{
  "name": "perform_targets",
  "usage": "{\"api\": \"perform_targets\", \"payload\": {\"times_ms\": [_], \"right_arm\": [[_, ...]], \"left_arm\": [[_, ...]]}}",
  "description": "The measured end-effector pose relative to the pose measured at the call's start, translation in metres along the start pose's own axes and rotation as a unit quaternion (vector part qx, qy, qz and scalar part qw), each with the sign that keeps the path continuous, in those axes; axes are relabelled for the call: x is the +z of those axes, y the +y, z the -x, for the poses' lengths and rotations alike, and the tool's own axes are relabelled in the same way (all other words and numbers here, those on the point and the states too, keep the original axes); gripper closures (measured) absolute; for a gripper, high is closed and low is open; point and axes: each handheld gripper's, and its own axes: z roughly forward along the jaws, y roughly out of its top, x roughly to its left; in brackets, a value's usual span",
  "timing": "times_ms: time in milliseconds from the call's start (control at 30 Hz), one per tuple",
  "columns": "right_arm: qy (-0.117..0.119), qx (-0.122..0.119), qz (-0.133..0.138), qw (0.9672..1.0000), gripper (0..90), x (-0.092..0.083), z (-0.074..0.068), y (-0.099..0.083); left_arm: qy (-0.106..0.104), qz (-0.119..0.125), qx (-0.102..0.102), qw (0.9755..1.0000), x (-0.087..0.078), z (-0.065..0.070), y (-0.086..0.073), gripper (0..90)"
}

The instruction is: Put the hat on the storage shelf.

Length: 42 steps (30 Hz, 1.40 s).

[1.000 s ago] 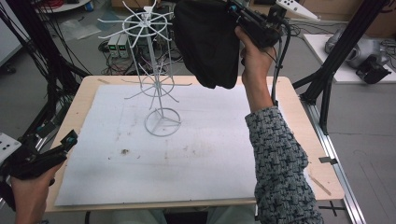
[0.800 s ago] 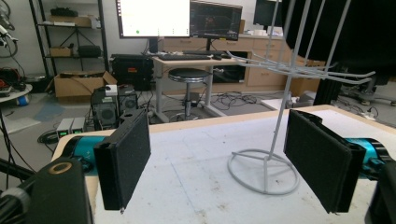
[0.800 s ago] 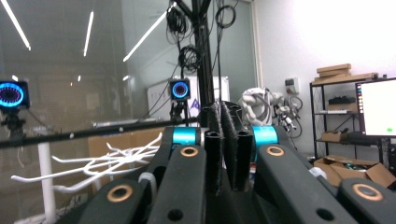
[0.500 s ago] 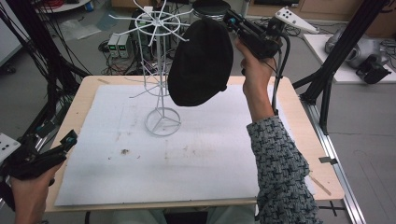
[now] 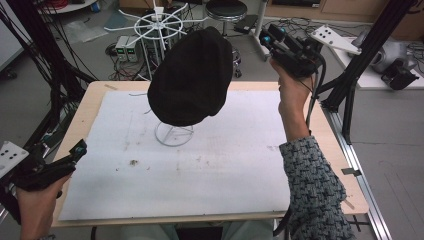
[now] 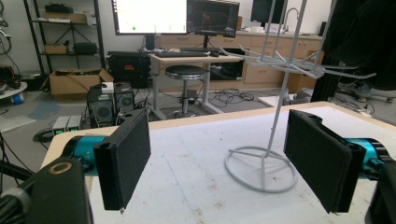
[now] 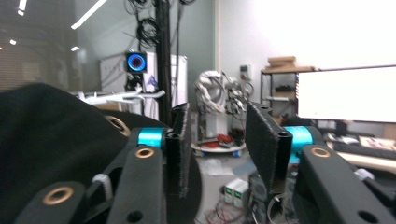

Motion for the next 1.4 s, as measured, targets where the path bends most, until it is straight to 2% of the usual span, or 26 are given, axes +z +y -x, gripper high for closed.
{"api": "perform_targets", "payload": {"times_ms": [67, 100, 267, 300, 500, 667, 733, 867, 1100, 1267, 1400], "right_arm": [[-0.018, -0.011, 0.005, 0.9998, 59.2, -0.01, 0.0, -0.003], [-0.018, -0.011, 0.005, 0.9998, 59.2, -0.01, 0.0, -0.003], [-0.048, -0.029, -0.005, 0.9984, 56.2, -0.031, 0.003, -0.01], [-0.057, -0.031, -0.012, 0.9978, 55.3, -0.039, 0.007, -0.014], [-0.079, -0.031, -0.026, 0.9961, 49.3, -0.056, 0.014, -0.025], [-0.114, -0.034, -0.045, 0.9919, 38.9, -0.08, 0.019, -0.043], [-0.119, -0.03, -0.049, 0.9912, 37.3, -0.083, 0.019, -0.046], [-0.141, -0.027, -0.061, 0.9877, 28.7, -0.096, 0.018, -0.059], [-0.16, -0.025, -0.076, 0.9838, 21.1, -0.114, 0.015, -0.08], [-0.171, -0.017, -0.093, 0.9807, 12.3, -0.123, 0.014, -0.097], [-0.171, -0.009, -0.1, 0.9802, 11.6, -0.131, 0.012, -0.111]], "left_arm": [[-0.002, -0.001, 0.003, 1.0, 0.001, 0.001, 0.0, 23.0], [-0.003, -0.001, 0.004, 1.0, 0.002, 0.002, -0.001, 23.0], [-0.009, -0.005, 0.006, 0.9999, 0.007, 0.006, -0.003, 23.0], [-0.011, -0.006, 0.006, 0.9999, 0.008, 0.006, -0.003, 23.0], [-0.015, -0.005, 0.008, 0.9998, 0.013, 0.008, -0.007, 23.0], [-0.019, -0.009, 0.01, 0.9997, 0.019, 0.01, -0.01, 23.0], [-0.02, -0.01, 0.012, 0.9997, 0.021, 0.011, -0.011, 23.0], [-0.022, -0.009, 0.016, 0.9996, 0.024, 0.014, -0.013, 23.0], [-0.019, -0.009, 0.017, 0.9996, 0.026, 0.014, -0.017, 23.0], [-0.017, -0.011, 0.017, 0.9997, 0.026, 0.013, -0.019, 23.0], [-0.017, -0.011, 0.015, 0.9997, 0.026, 0.013, -0.02, 23.0]]}}
